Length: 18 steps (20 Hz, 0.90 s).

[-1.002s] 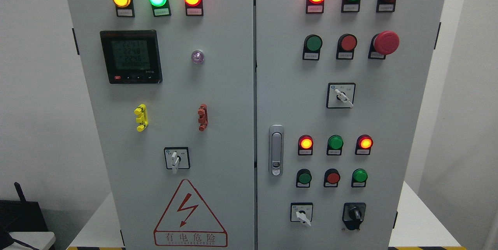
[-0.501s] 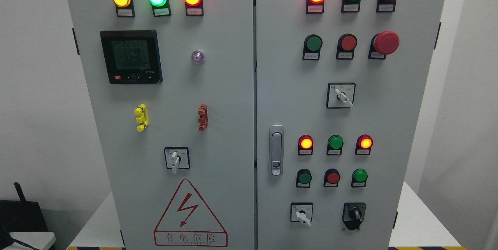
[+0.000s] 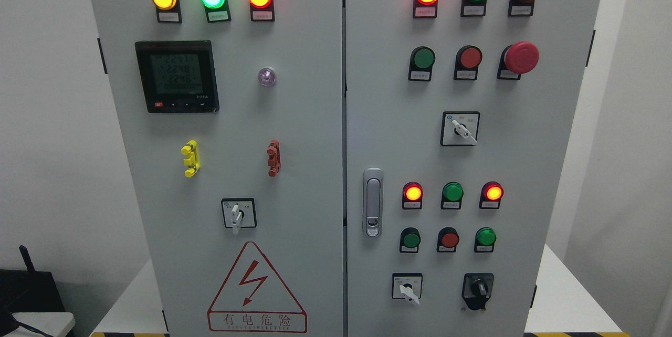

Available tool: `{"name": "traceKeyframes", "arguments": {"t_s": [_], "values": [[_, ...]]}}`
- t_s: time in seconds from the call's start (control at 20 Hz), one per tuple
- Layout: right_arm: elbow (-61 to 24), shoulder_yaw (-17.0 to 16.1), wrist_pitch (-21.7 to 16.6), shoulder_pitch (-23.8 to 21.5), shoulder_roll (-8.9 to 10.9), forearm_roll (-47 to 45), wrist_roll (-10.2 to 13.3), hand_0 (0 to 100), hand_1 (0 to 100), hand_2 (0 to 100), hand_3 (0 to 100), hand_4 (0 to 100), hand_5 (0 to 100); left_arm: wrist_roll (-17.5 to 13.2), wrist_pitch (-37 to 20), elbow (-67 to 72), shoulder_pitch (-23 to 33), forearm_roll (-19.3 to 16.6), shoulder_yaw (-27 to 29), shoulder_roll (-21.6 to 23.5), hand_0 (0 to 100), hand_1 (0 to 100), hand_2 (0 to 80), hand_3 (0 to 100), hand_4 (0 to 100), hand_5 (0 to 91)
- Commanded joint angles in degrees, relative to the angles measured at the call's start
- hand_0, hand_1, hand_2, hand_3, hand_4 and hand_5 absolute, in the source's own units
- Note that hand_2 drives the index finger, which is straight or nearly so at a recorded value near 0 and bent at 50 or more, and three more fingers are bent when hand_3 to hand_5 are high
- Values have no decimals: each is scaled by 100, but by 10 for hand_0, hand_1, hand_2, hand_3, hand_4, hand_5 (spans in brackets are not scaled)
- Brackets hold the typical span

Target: Turn on light switch 1

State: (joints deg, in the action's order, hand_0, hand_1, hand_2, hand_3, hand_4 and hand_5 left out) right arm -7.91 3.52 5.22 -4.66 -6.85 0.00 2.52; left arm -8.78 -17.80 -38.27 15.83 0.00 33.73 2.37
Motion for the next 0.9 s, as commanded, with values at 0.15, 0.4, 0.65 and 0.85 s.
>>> {"name": "traceKeyframes", "arguments": {"t_s": [0.15,0.4,0.65,0.85], "values": [[0,0,-3,0,0,-97,3,120,389,0,0,0,0,-492,-180,-4001,-19,-17,1338,176,470,21,179,331,438,120],[0,0,-3,0,0,-97,3,120,389,0,0,0,0,-765,-136,-5434,-334,61,1277,193,370,76,237,372,472,160],[0,0,-3,0,0,-97,3,120,389,0,0,0,0,-1038,-57,-6024,-871,176,935,387,288,114,277,393,487,222],[0,0,-3,0,0,-97,3,120,389,0,0,0,0,-1021,400,-6586,-1249,176,496,431,241,129,296,423,508,280]]}}
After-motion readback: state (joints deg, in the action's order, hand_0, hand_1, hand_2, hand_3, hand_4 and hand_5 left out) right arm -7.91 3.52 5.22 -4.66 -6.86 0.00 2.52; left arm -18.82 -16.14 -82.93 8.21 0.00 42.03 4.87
